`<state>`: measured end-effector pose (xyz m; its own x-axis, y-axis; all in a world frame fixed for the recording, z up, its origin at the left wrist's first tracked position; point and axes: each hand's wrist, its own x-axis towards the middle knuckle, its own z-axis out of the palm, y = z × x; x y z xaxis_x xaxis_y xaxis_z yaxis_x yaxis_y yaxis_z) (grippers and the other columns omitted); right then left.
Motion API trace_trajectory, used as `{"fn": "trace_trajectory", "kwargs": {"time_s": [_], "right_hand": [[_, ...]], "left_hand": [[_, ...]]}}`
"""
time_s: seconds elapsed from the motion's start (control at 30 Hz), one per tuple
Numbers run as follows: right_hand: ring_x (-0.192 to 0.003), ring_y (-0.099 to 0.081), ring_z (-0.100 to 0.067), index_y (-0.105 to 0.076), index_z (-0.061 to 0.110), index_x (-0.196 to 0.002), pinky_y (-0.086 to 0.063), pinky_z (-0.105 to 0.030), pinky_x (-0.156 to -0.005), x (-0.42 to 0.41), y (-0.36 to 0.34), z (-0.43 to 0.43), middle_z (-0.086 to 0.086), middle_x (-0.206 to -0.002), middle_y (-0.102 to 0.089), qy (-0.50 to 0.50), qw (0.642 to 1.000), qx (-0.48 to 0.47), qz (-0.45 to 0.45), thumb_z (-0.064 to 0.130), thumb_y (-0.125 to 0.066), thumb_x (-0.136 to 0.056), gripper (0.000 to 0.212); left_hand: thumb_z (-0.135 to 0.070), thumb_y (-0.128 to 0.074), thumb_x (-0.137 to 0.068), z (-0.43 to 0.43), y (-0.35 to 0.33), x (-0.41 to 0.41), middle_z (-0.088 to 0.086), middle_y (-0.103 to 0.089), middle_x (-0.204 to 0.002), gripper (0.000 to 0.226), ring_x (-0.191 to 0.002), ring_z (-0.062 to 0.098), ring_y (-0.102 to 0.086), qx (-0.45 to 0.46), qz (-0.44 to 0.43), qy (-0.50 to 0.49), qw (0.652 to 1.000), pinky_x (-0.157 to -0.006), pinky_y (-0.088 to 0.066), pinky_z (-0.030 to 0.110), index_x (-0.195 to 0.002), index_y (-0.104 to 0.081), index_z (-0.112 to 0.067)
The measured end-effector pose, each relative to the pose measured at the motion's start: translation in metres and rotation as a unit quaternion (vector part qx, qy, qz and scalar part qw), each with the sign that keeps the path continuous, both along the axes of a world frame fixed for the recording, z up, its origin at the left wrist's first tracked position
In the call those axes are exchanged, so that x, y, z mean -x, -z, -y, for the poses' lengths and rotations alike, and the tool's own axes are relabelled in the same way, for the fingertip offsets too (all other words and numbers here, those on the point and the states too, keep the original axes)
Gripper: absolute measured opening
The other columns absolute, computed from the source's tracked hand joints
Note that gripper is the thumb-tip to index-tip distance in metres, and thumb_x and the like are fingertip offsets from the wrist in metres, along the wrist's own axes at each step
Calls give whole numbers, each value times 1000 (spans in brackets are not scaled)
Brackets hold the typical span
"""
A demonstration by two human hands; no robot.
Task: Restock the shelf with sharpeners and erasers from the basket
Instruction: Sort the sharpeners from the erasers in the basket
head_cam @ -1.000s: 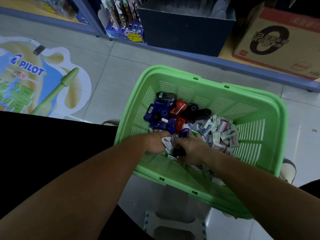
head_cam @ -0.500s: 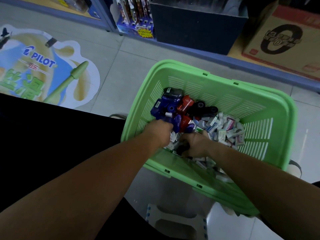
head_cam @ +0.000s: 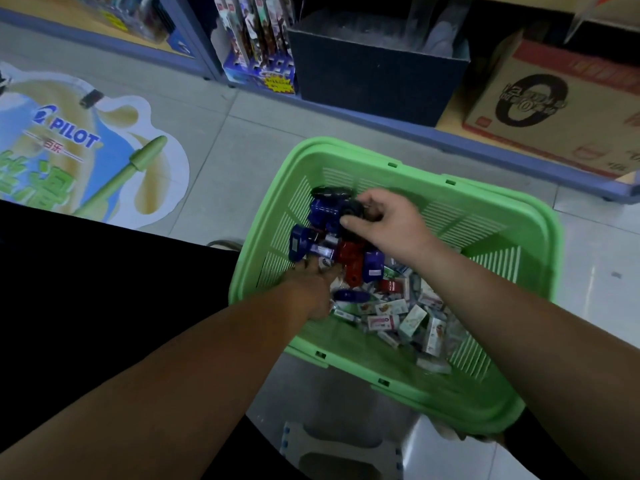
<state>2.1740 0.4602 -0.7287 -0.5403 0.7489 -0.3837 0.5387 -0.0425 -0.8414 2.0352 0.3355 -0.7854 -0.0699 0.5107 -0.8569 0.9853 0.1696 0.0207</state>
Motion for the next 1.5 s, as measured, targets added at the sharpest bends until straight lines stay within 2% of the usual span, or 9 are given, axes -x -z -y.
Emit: {"fn": "trace_trajectory", "kwargs": {"time_s": [0.17, 0.3, 0.4, 0.53, 0.73, 1.0, 1.2, 1.3, 1.5], "right_hand": [[-102, -69, -7, -64, 21, -138, -58, -26, -92, 18, 2, 3, 2, -123, -70, 35, 988, 129, -73, 17, -75, -96, 43], [-66, -63, -12, -74, 21, -87, -54, -32, -66, -20, 14, -2, 1, -77, -72, -52, 995, -29, 81, 34, -68, -99, 19], [-86, -68, -14, -73, 31, -104, -56, -30, -76, -55, 25, -2, 7, -96, -74, -240, 911, -125, 309, 40, -64, -94, 16], [-135, -49, -22, -50, 28, -152, -44, -40, -111, -68, 40, 11, 2, -146, -57, -335, 871, -162, 320, 48, -74, -88, 71], [-127, -42, -21, -59, 35, -139, -34, -43, -107, -65, 54, 20, 9, -136, -56, -379, 823, -246, 344, 62, -65, -90, 56], [-69, -60, -4, -66, 32, -109, -51, -26, -65, -44, 34, 7, 15, -79, -65, -145, 955, -188, 175, 60, -56, -99, 32], [-87, -75, -19, -67, 21, -132, -62, -41, -85, -3, 24, 12, 0, -92, -77, 90, 987, 112, -69, 30, -78, -93, 42], [-80, -71, -14, -71, 25, -102, -62, -40, -76, -24, 30, 8, 6, -87, -73, -27, 997, 9, 71, 39, -74, -96, 15], [-124, -54, -17, -62, 33, -135, -43, -39, -108, -59, 55, 32, 6, -131, -61, -399, 822, -209, 349, 73, -54, -92, 59]], "left_hand": [[-54, -57, -98, -3, 8, 5, 16, -4, -171, 92, -156, 41, -5, 15, 19, -16, 1000, -125, -20, 55, -164, 3, -31], [-55, -58, -97, -6, 1, 7, 14, -21, -168, 86, -154, 39, -17, -6, 41, -21, 999, -124, -23, 49, -164, -10, -28], [-48, -65, -94, -10, -3, 5, 19, -31, -160, 85, -143, 38, -39, -9, 39, -17, 999, -117, -38, 47, -161, -20, -23], [-34, -73, -88, -7, -4, 2, 20, -15, -159, 95, -144, 42, -33, 11, 30, 4, 999, -119, -35, 49, -163, -14, -24], [-36, -75, -86, -5, 1, 3, 20, -15, -159, 98, -148, 42, -21, -10, 6, 11, 1000, -120, -32, 52, -162, -12, -27], [-37, -71, -93, -8, 0, 9, 17, -33, -157, 84, -138, 36, -45, -20, 76, -77, 994, -113, -40, 42, -161, -22, -34], [-29, -64, -97, -10, -1, 14, 10, -48, -146, 64, -125, 30, -54, -62, 95, -107, 988, -105, -47, 40, -154, -37, -34], [-46, -65, -94, -10, 1, 13, 13, -34, -160, 75, -139, 36, -44, -51, 84, -79, 992, -116, -39, 46, -158, -27, -35], [-70, -58, -91, -10, 2, 7, 19, -5, -169, 100, -152, 42, -19, 25, 46, -34, 998, -124, -24, 50, -164, -2, -32]]}}
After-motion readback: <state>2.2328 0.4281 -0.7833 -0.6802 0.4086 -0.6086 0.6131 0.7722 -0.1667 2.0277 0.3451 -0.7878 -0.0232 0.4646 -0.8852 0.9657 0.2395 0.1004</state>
